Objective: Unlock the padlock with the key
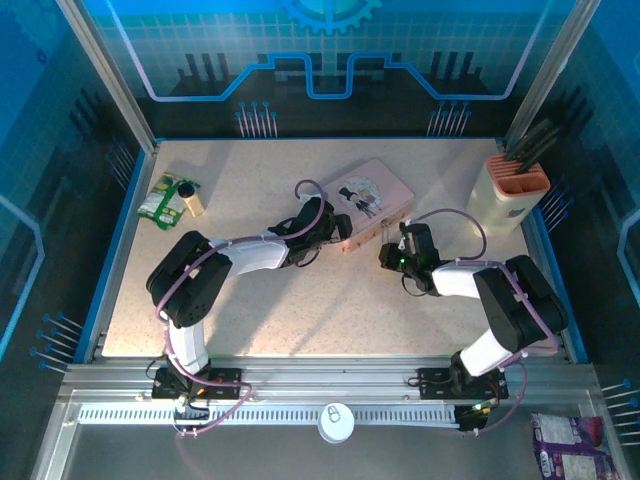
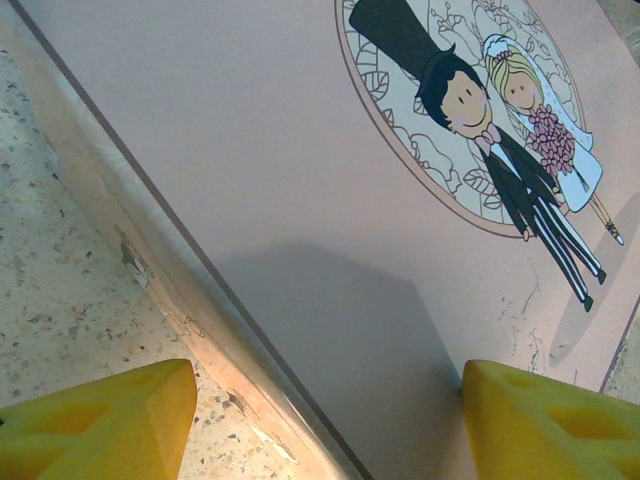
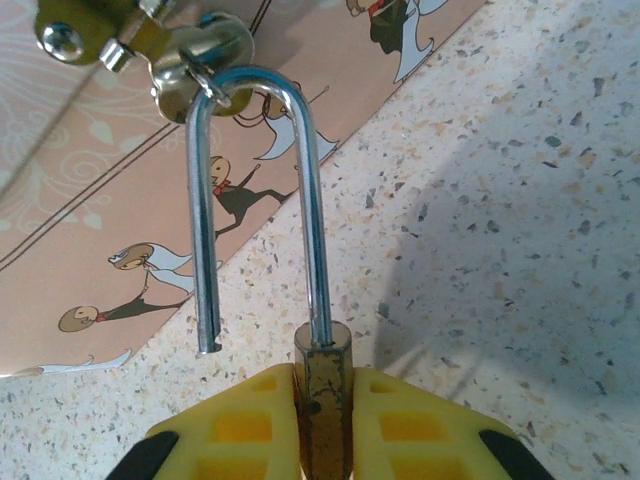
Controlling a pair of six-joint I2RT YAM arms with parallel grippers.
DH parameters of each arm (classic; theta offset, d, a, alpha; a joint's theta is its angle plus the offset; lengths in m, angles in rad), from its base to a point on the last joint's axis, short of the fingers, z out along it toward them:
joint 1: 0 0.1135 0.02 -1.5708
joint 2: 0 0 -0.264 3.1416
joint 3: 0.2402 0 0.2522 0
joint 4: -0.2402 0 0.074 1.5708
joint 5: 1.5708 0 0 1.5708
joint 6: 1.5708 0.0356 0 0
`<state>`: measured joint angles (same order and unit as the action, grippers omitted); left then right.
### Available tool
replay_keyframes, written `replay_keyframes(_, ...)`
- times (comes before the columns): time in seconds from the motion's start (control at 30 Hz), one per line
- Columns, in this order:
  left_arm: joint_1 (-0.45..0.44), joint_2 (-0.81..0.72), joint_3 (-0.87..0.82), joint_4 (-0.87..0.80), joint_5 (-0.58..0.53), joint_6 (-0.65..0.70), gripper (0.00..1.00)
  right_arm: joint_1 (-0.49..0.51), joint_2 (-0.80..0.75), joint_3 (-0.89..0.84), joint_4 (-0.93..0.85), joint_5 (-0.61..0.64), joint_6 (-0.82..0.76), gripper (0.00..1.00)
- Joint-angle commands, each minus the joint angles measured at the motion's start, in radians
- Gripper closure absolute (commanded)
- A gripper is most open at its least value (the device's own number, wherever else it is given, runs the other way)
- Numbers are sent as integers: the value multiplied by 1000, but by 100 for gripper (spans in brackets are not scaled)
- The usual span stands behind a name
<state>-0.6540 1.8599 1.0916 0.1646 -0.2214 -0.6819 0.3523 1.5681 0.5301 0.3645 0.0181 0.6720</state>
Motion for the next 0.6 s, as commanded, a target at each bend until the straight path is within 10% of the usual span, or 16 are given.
replay_keyframes(0.0, 2, 58, -12, -145, -52, 18, 30, -12, -17, -19, -37, 14, -6, 87)
replay_keyframes(0.57, -15, 62, 4, -139, -30, 6, 31, 128, -36, -35, 101, 311, 296, 100)
